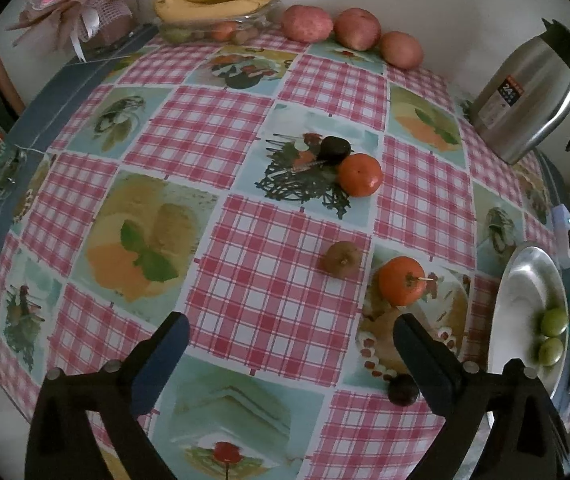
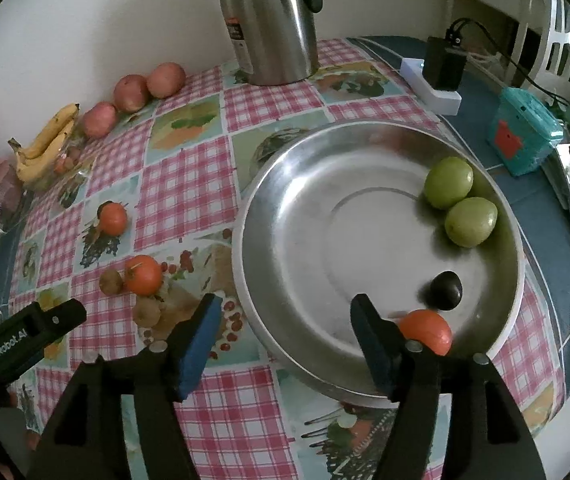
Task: Organize fruits
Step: 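Move both open tools back toward the fruit on the tablecloth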
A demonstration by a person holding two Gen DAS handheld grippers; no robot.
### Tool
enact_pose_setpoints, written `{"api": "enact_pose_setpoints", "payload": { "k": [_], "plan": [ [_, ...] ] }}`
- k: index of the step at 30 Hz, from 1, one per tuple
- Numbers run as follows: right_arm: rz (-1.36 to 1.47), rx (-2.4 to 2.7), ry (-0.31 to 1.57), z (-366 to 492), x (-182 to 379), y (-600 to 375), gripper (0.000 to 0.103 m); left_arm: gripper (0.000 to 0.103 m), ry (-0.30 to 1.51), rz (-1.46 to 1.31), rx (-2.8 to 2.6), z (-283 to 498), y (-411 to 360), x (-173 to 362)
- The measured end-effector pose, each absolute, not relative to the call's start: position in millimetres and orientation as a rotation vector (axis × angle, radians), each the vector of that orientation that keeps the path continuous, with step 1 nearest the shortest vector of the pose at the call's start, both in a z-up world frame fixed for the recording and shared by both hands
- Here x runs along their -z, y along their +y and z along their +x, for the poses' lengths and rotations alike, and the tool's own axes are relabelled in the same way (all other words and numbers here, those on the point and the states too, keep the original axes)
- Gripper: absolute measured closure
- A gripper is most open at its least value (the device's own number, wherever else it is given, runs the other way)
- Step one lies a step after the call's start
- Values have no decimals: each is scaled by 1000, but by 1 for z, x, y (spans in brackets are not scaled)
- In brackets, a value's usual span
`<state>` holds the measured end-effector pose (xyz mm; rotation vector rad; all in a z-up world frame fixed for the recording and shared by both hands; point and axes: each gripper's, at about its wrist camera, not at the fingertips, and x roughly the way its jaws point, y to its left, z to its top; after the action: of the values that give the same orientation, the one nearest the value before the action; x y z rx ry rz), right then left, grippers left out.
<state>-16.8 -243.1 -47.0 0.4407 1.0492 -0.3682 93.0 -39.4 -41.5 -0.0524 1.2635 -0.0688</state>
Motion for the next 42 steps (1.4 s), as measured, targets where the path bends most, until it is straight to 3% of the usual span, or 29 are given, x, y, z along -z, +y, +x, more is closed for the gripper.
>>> {"api": "enact_pose_setpoints", "payload": {
  "k": [11, 14, 42],
  "plan": [
    [445, 385, 1054, -17, 50, -244, 31, 0, 1249, -25, 63, 93, -39, 41],
    [440, 391, 1053, -17, 50, -244, 14, 0, 1245, -15, 64, 92, -39, 42],
    [411, 383, 1029, -21, 49, -231, 8, 0, 1153, 72, 99, 86, -37, 34]
  ]
}}
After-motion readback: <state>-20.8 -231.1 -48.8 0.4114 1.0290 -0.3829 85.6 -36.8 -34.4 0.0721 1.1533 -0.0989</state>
